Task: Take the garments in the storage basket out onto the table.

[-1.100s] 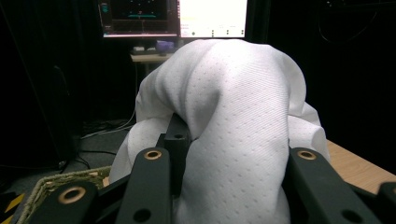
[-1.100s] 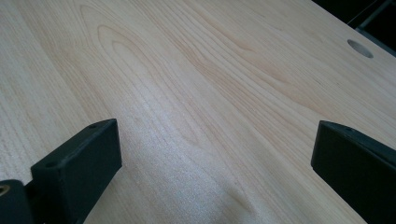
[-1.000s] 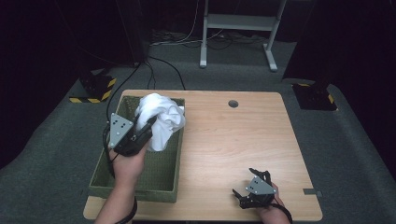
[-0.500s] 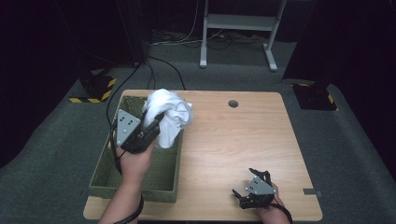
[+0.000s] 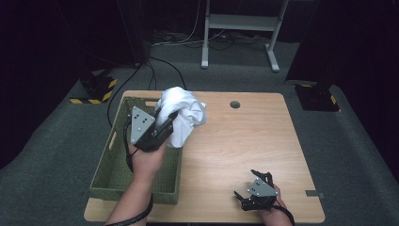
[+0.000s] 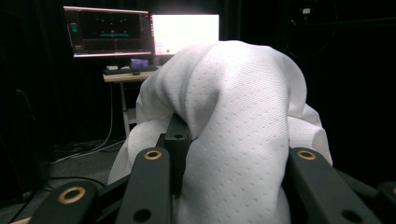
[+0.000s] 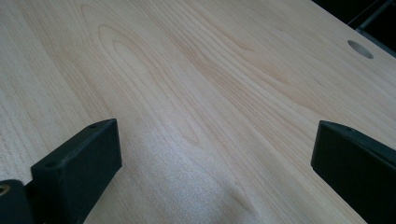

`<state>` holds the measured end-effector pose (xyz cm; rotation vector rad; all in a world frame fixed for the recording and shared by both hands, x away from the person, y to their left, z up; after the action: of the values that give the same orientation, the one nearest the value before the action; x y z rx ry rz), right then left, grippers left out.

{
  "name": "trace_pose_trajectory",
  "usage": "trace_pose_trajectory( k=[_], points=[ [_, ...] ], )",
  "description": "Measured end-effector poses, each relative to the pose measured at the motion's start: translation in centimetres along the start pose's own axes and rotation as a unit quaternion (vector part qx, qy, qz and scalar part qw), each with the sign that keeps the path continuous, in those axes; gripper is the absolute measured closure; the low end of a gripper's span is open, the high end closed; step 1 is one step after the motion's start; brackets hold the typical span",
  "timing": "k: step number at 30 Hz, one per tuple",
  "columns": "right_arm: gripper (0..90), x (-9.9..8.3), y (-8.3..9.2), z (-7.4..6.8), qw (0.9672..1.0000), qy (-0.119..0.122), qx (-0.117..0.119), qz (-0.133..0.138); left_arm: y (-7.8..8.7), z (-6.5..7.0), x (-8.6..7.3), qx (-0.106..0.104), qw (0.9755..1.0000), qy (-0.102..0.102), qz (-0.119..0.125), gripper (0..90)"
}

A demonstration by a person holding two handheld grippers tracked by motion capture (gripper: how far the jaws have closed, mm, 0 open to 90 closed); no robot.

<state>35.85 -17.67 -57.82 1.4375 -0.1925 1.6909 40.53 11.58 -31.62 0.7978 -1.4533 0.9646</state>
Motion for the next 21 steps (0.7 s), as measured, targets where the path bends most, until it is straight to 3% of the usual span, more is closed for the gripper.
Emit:
trace_pose_trajectory(
  k=[21],
  points=[
    [1.5,0.0,0.1,0.0,1.0000,-0.003,0.000,0.002,-2.7,3.4,-0.2,-0.037,0.9993,0.001,-0.002,64.8]
  ],
)
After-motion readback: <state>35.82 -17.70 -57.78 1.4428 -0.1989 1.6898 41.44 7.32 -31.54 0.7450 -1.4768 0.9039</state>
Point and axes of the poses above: each handheld gripper's, and its own axes: y roughly backward along the jaws, x roughly out of its top, z roughly to its right, the point moved 7 cm from there along -y, roughly forward along the jaws, and after that the axes turned 9 degrees about z, right-handed, at the moved point
